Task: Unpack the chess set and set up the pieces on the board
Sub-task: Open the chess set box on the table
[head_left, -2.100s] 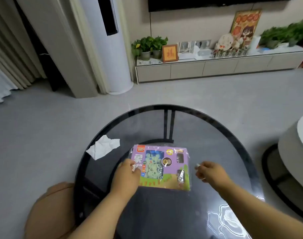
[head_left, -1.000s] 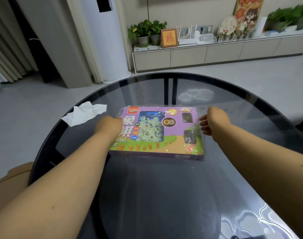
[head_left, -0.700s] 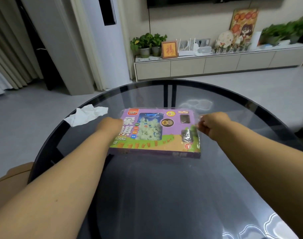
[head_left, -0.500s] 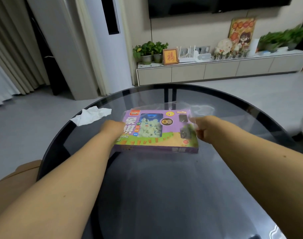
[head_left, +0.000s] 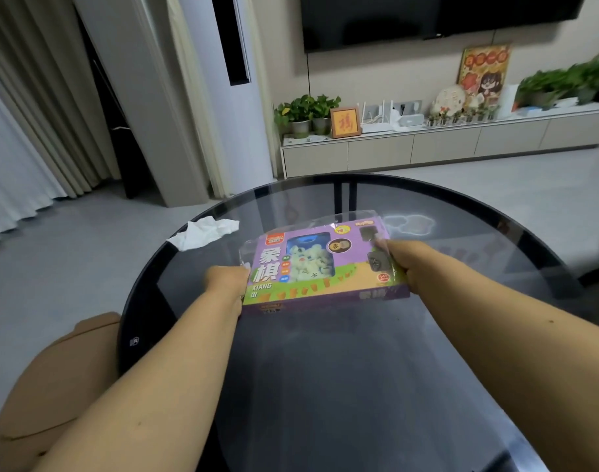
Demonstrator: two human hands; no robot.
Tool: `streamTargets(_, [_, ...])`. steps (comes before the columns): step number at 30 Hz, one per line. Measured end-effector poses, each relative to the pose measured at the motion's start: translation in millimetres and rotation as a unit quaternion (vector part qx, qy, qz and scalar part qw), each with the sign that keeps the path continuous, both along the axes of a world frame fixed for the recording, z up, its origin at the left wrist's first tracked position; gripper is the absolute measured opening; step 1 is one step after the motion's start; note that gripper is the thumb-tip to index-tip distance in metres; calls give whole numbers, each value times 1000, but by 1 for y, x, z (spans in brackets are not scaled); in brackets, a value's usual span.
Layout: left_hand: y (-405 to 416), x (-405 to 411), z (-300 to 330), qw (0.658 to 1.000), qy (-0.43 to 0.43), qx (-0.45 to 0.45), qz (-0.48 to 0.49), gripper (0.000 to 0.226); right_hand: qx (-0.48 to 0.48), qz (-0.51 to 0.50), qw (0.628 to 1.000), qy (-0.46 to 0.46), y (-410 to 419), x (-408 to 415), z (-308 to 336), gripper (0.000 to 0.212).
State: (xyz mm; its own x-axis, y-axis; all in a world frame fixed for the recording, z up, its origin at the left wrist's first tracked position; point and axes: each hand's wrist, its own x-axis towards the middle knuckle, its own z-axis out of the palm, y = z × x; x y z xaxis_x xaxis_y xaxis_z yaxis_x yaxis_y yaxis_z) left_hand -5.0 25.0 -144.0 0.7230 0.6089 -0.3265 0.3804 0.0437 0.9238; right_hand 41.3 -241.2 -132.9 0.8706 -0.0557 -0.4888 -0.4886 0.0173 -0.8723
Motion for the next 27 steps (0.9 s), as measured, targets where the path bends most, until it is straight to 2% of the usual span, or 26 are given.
streamTargets(5, [6, -19, 5, 994, -25, -102, -22, 20, 0, -27, 999, -18, -5, -10, 0, 25])
streamTargets(9, [-1, -42, 11, 993, 1, -71, -89, 19, 11, -50, 998, -22, -9, -23, -4, 22])
streamTargets(12, [-2, -55, 16, 987, 39, -102, -117, 19, 33, -49, 998, -15, -7, -31, -6, 17])
streamTargets(15, [1, -63, 19, 988, 74, -92, -99, 19, 50, -60, 997, -17, -4, -33, -10, 15])
streamTargets(18, [15, -63, 12, 993, 64, -72, -68, 26, 39, -68, 997, -17, -5, -32, -10, 17])
streamTargets(22, [32, -66, 5, 996, 43, -60, -41, 17, 47, -79, 996, -20, -15, -27, -13, 16])
streamTargets(24, [35, -68, 7, 996, 52, -49, -43, 32, 52, -89, 994, -20, -21, -24, -15, 19])
streamTargets(27, [34, -73, 16, 990, 114, -52, -61, 46, 69, -107, 992, -20, -27, -20, -16, 16])
